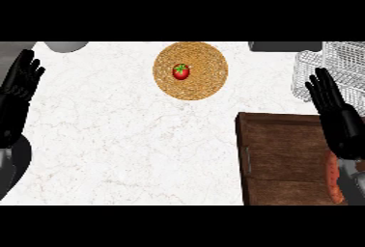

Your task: Pick the sweet potato from the tray and place it in the tiered basket

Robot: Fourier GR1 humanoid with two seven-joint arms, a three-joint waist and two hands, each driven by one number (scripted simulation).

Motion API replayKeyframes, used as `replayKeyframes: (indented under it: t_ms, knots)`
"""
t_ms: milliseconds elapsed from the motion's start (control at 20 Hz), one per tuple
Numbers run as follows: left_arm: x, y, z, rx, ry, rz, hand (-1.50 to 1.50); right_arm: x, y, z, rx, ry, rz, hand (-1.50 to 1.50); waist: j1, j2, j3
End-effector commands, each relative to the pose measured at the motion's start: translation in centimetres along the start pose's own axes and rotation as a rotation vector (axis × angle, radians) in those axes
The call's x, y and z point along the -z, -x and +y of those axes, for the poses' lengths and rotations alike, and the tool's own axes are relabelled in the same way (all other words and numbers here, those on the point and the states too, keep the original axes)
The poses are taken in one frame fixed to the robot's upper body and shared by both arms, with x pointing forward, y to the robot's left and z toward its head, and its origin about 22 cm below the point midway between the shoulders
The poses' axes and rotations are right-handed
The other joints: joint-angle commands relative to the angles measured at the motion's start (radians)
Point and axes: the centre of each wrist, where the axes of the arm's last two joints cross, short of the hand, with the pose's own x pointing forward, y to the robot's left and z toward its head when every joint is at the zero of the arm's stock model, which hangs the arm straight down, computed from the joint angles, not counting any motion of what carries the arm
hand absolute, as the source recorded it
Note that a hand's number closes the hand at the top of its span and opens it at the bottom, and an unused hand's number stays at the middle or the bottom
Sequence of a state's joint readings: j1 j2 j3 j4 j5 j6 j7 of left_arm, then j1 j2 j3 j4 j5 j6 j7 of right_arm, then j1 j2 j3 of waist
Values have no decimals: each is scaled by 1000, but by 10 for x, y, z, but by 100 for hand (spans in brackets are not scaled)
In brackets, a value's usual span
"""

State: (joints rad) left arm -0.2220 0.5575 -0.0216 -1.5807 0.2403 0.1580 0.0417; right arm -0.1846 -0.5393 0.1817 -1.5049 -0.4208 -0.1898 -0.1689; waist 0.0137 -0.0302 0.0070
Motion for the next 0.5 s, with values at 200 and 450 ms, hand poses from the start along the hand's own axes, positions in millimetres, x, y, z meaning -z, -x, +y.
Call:
replayKeyframes:
  t_ms: [200,450]
  knots:
    - [-24,26,-50,-70,-38,69,0,-7,-29,-101,393,62,-240,150,-67,26,-1]
    - [-32,35,-78,-119,-10,113,0,-42,28,-110,698,111,-2,-150,-71,34,3]
